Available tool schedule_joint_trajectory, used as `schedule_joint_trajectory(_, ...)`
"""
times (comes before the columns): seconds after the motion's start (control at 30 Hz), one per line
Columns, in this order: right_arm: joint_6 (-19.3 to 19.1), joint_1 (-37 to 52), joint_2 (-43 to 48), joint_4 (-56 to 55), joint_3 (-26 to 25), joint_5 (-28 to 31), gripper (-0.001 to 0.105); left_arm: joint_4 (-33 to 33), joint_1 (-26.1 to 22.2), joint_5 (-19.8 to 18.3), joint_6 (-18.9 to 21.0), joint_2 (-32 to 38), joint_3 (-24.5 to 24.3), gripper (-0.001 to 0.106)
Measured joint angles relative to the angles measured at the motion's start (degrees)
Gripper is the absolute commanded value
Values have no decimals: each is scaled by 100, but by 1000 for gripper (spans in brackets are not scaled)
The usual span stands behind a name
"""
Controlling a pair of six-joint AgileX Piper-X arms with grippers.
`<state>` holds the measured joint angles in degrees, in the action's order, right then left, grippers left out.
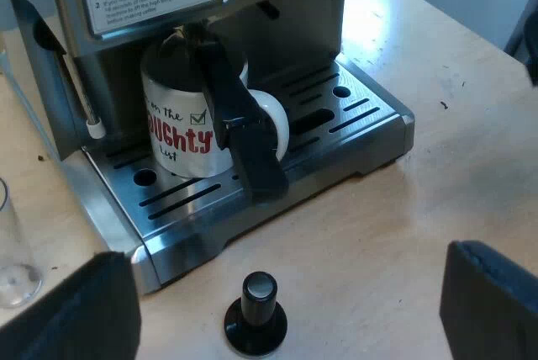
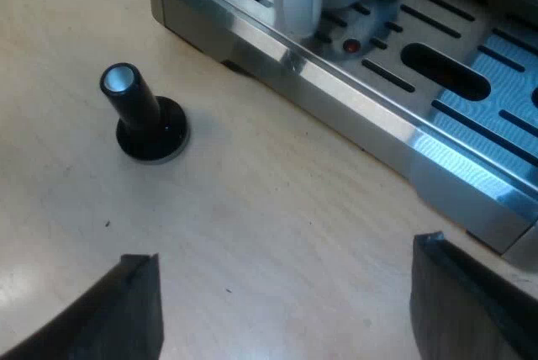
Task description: Remove mug from coffee machine
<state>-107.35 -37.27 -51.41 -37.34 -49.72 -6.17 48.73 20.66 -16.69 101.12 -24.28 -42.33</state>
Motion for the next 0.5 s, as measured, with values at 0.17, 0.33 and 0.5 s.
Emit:
schedule_joint_trajectory(0.17, 188, 0, -449, 265, 0, 0, 63, 0, 0, 0, 0, 0, 0, 77)
schedule_joint_trajectory(0.33, 447, 0, -857, 647, 0, 0, 63, 0, 0, 0, 0, 0, 0, 77)
schedule_joint_trajectory(0.5, 682, 0, -1399, 1229, -6, 0, 63, 0, 0, 0, 0, 0, 0, 77)
